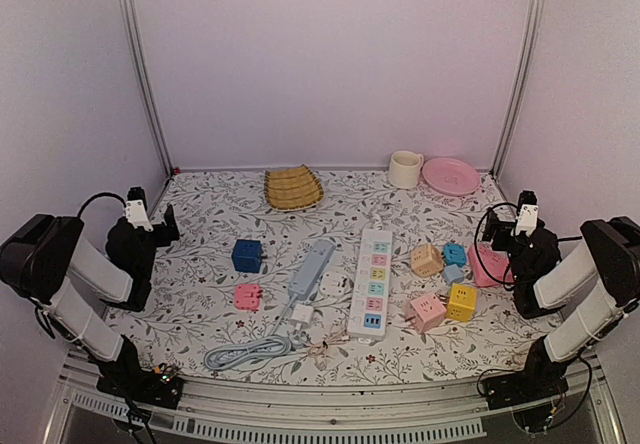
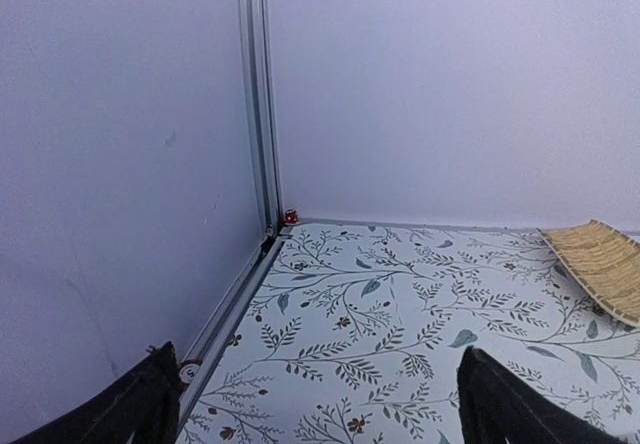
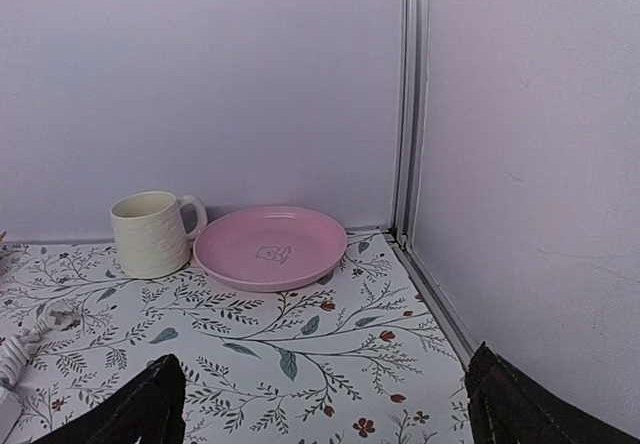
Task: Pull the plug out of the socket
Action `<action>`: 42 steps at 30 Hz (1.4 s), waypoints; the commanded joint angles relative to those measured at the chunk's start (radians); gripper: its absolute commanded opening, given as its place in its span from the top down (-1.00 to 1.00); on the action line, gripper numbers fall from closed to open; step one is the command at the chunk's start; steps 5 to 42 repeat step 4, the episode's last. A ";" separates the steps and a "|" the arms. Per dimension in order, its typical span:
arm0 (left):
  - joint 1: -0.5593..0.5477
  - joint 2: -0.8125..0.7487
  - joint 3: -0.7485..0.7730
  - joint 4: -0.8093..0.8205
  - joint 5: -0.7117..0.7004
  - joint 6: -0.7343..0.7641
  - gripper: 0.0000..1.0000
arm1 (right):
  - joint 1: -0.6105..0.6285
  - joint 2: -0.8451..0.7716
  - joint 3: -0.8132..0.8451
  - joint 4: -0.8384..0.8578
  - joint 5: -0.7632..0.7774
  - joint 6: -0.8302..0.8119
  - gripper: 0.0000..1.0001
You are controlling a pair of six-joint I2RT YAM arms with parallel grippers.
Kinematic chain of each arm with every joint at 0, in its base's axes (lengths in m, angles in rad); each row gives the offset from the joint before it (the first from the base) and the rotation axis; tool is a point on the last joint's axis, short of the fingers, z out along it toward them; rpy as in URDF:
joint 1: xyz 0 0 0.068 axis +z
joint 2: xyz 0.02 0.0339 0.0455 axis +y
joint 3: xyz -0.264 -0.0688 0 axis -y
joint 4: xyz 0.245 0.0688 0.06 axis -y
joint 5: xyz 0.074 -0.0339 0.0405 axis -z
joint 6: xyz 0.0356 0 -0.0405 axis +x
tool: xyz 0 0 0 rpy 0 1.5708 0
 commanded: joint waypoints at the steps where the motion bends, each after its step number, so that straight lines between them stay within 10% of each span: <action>1: -0.008 0.009 0.005 0.003 0.000 0.011 -0.94 | -0.005 0.010 0.019 -0.007 0.007 0.010 -0.98; 42: -0.009 0.009 0.006 0.004 0.000 0.012 -0.94 | -0.005 0.009 0.019 -0.006 0.008 0.009 -0.98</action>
